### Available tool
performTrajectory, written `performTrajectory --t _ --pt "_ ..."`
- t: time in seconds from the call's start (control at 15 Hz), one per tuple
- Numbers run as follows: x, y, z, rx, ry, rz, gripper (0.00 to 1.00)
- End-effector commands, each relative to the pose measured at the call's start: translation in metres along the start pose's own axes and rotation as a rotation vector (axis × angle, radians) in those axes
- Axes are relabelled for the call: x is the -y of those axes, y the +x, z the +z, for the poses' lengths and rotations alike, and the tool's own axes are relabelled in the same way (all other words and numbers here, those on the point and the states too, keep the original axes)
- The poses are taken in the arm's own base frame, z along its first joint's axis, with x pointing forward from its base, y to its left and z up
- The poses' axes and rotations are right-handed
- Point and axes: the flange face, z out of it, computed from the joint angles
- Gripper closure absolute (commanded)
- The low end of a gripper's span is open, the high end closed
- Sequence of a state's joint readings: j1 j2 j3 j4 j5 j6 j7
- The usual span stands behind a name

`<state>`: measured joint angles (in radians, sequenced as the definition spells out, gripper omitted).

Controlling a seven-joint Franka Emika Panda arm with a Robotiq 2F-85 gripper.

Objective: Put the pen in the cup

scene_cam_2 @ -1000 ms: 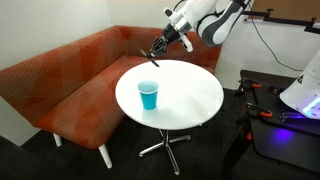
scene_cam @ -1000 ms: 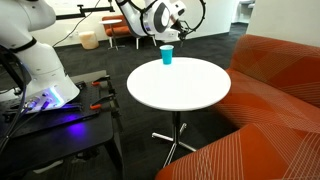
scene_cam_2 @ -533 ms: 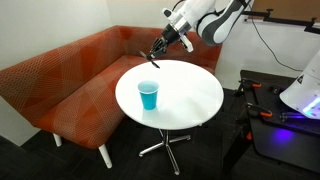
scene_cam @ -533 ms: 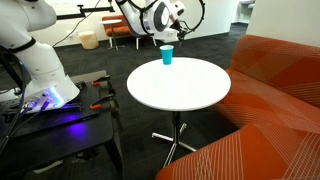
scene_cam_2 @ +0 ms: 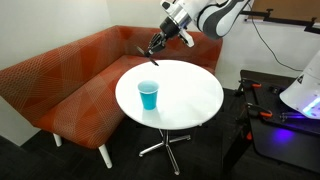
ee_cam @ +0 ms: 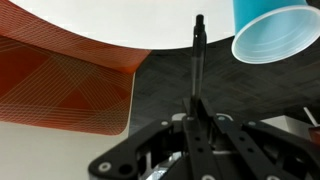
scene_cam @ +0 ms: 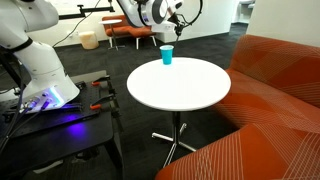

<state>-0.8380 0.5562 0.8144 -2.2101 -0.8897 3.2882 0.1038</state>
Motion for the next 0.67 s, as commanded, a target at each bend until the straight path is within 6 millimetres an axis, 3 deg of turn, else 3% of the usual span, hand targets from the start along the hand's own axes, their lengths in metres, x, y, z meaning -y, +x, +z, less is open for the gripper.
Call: performTrajectory --t 0.0,0.6 --pt "-0.0048 0.0053 -0.0104 -0.071 0.02 0.025 0.97" --pt "0.0017 0.006 -0.0162 -0.198 0.125 -0.003 0.97"
